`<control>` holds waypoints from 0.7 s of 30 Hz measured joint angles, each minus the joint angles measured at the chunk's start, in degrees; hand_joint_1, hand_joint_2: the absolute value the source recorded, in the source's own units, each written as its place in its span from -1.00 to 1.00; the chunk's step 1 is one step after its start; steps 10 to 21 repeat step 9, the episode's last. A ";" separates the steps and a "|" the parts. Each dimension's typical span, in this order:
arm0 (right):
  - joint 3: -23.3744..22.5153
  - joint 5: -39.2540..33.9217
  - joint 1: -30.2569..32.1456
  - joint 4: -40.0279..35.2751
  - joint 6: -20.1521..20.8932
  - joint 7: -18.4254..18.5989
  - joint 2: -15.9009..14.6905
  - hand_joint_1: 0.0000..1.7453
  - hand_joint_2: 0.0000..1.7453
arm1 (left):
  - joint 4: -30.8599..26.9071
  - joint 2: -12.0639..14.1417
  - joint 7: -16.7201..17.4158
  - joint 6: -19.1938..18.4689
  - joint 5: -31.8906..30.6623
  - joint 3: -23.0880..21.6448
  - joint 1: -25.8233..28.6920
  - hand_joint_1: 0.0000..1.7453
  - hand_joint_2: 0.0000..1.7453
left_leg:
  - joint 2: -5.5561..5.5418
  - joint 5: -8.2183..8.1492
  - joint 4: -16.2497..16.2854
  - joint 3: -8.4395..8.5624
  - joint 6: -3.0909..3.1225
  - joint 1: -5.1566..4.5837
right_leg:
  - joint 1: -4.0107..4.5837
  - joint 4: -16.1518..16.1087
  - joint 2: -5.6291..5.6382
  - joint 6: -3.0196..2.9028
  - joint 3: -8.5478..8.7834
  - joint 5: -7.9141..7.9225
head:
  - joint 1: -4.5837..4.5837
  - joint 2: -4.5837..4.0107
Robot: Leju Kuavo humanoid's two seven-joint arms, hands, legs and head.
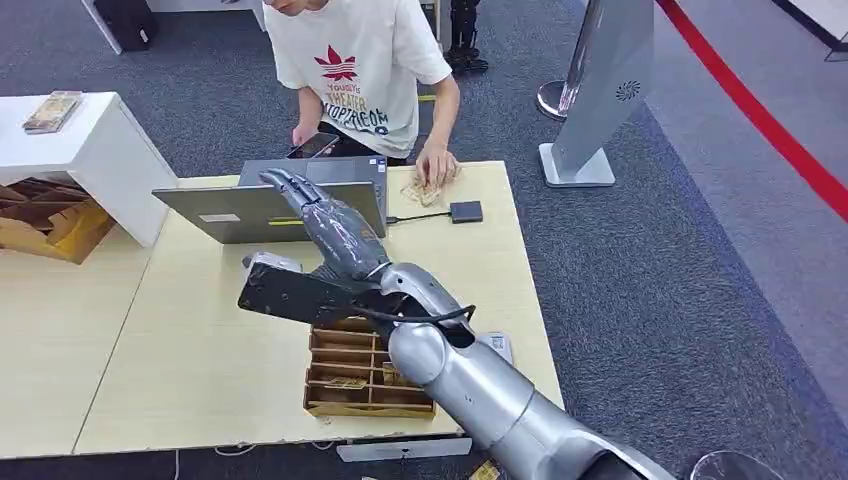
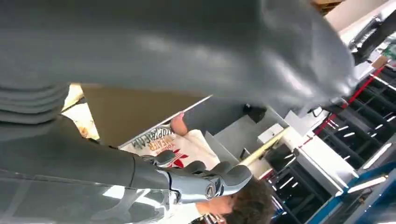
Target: Pass the card to the sensor for recognition and then transmit it.
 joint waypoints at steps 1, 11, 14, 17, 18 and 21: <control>-0.20 -1.23 0.44 -0.42 0.22 -0.15 -0.09 -1.00 -1.00 | 0.00 0.00 0.52 0.04 0.00 0.00 0.06 -1.00 -1.00 | 0.00 0.00 0.00 0.00 0.00 0.00 | 0.00 0.00 0.00 0.00 0.00 0.00 | -0.02 0.00; -2.25 -11.78 7.41 -5.84 2.95 -2.14 -2.82 -1.00 -1.00 | 0.00 0.59 4.90 0.39 0.00 0.00 2.16 -1.00 -1.00 | 0.00 -0.01 0.00 -0.04 0.00 0.00 | 0.00 -0.03 -0.01 0.00 -0.04 -0.01 | -0.04 0.00; -2.25 -11.78 7.41 -5.84 2.95 -2.14 -2.82 -1.00 -1.00 | 0.00 0.59 4.90 0.39 0.00 0.00 2.16 -1.00 -1.00 | 0.00 -0.01 0.00 -0.04 0.00 0.00 | 0.00 -0.03 -0.01 0.00 -0.04 -0.01 | -0.04 0.00; -2.25 -11.78 7.41 -5.84 2.95 -2.14 -2.82 -1.00 -1.00 | 0.00 0.59 4.90 0.39 0.00 0.00 2.16 -1.00 -1.00 | 0.00 -0.01 0.00 -0.04 0.00 0.00 | 0.00 -0.03 -0.01 0.00 -0.04 -0.01 | -0.04 0.00; -2.25 -11.78 7.41 -5.84 2.95 -2.14 -2.82 -1.00 -1.00 | 0.00 0.59 4.90 0.39 0.00 0.00 2.16 -1.00 -1.00 | 0.00 -0.01 0.00 -0.04 0.00 0.00 | 0.00 -0.03 -0.01 0.00 -0.04 -0.01 | -0.04 0.00; -2.25 -11.78 7.41 -5.84 2.95 -2.14 -2.82 -1.00 -1.00 | 0.00 0.59 4.90 0.39 0.00 0.00 2.16 -1.00 -1.00 | 0.00 -0.01 0.00 -0.04 0.00 0.00 | 0.00 -0.03 -0.01 0.00 -0.04 -0.01 | -0.04 0.00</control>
